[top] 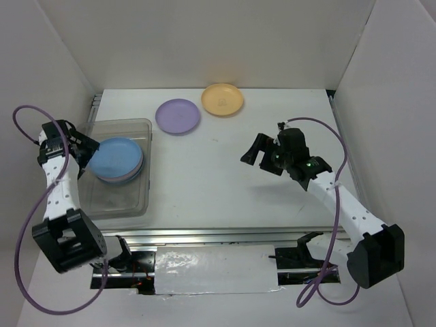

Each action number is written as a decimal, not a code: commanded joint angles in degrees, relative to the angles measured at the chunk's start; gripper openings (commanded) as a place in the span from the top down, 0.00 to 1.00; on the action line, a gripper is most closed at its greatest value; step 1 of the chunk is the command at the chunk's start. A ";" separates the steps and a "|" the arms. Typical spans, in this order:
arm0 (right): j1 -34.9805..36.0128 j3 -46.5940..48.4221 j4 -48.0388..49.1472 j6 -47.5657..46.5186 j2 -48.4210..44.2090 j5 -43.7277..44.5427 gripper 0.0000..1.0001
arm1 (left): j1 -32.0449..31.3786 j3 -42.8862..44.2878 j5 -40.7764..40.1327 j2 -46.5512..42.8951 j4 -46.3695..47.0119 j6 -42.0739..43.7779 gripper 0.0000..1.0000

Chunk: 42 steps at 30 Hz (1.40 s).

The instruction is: Place the plates into the plastic bin on the countertop

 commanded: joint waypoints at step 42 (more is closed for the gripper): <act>0.17 -12.00 1.05 6.41 -26.98 -3.01 0.00 | -49.68 47.22 -29.14 49.82 -11.89 -66.53 0.01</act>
